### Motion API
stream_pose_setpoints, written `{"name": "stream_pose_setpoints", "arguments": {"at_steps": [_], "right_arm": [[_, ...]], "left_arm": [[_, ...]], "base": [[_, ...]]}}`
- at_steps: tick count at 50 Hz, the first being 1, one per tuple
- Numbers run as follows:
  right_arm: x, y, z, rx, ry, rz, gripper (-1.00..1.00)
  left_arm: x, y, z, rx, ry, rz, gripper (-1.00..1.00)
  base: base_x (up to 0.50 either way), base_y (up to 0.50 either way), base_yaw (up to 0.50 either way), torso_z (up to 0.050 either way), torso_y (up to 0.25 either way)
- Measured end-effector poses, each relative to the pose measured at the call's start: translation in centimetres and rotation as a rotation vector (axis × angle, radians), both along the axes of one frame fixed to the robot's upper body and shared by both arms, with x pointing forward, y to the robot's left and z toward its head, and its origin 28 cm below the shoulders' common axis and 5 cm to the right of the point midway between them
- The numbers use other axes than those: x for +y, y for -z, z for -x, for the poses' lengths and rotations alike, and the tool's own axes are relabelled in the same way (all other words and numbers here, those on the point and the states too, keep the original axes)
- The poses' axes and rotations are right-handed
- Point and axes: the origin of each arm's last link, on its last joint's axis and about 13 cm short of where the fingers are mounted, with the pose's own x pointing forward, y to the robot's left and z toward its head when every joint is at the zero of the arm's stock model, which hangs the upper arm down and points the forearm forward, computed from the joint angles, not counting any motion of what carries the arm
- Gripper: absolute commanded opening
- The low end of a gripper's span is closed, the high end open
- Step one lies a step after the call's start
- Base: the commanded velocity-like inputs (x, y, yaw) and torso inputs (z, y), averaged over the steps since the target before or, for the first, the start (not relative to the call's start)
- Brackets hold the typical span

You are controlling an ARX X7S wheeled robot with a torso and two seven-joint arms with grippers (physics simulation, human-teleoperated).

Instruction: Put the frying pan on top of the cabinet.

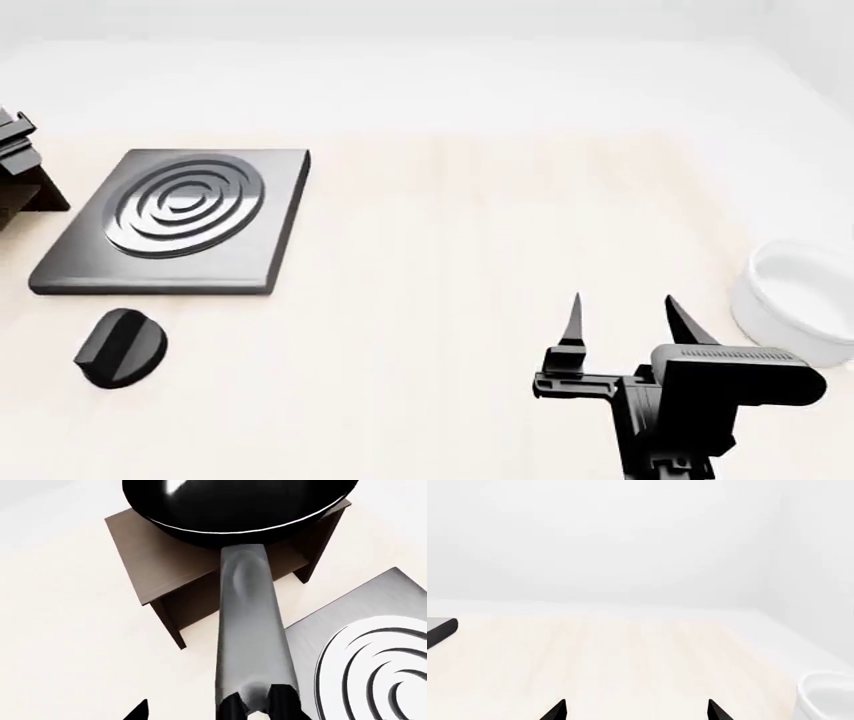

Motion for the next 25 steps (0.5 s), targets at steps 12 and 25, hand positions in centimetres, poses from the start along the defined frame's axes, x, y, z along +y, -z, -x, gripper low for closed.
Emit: {"name": "stream_pose_setpoints", "arguments": {"at_steps": [12,25], "right_arm": [[0.09,0.07,0.0,0.001,-0.006,-0.002,1.0],[0.12,0.07,0.08,-0.001,-0.009,-0.004,1.0]], "left_arm": [[0.05,-0.32,0.0,-0.006,0.004,-0.041,1.0],[0.12,-0.71,0.08,-0.002,0.01,-0.095,1.0]], "base": [[0.0,0.0,0.0,0.0,0.25],[0.0,0.0,0.0,0.0,0.25]]}}
